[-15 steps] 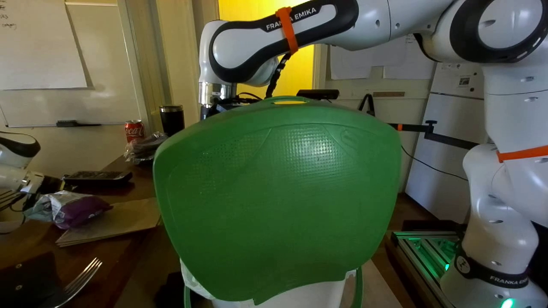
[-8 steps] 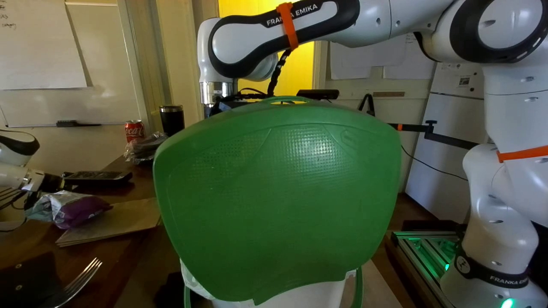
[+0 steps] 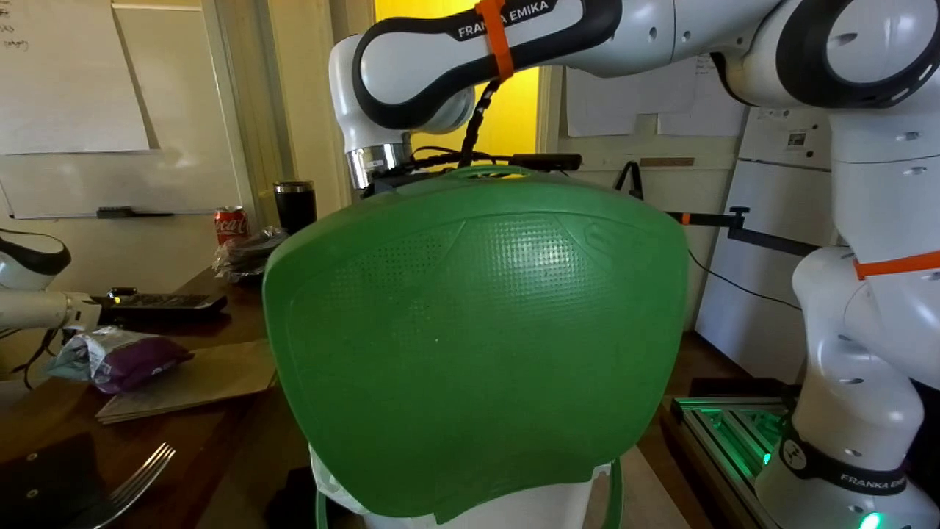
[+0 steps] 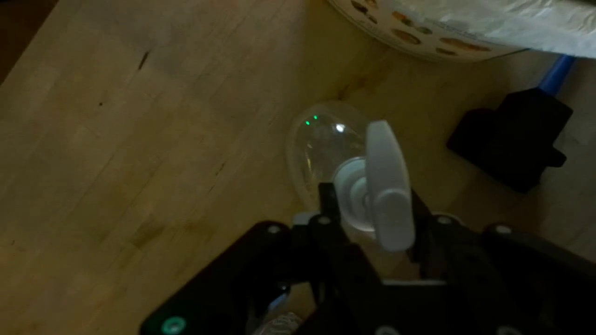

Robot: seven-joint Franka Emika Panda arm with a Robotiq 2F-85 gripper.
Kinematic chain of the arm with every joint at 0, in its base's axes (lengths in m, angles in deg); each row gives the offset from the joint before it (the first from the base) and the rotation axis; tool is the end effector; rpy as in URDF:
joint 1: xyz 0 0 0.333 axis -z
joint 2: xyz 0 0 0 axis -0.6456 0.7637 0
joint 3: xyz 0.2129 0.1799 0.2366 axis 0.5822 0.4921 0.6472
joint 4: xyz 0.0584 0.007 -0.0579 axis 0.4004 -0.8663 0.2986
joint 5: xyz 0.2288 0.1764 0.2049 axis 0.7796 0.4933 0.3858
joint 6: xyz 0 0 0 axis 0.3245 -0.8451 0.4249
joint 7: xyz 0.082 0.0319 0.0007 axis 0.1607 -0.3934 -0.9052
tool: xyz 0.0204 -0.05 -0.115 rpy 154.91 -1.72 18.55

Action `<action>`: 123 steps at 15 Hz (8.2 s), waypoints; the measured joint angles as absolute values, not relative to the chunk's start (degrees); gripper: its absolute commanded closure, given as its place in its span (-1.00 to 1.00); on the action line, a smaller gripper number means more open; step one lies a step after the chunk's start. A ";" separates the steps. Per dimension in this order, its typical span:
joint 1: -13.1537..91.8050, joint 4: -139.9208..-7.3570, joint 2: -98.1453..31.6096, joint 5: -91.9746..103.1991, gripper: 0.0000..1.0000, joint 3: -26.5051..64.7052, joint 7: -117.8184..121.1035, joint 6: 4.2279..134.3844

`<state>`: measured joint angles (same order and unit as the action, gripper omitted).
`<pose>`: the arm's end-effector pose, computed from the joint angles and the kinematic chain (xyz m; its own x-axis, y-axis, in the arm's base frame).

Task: Move the pump bottle forwards.

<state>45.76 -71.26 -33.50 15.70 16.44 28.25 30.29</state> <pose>0.5890 -0.1036 0.5040 0.6952 -0.6895 -0.2031 -0.7011 -0.7128 0.0202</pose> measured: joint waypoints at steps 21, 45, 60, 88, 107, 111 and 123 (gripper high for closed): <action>42.42 -91.93 -48.81 14.45 0.81 17.25 48.67 38.17; 46.44 -100.50 -55.11 21.74 0.81 16.98 52.20 42.79; 47.84 -101.35 -55.08 29.66 0.81 15.73 52.17 40.25; 49.91 -103.50 -53.32 35.12 -0.94 13.35 49.38 38.99; 49.82 -103.92 -51.31 37.84 0.45 13.81 46.04 37.62; 49.66 -103.83 -51.13 38.29 -0.54 14.02 45.35 37.48; 49.53 -100.09 -48.07 38.24 -1.00 14.35 42.93 37.22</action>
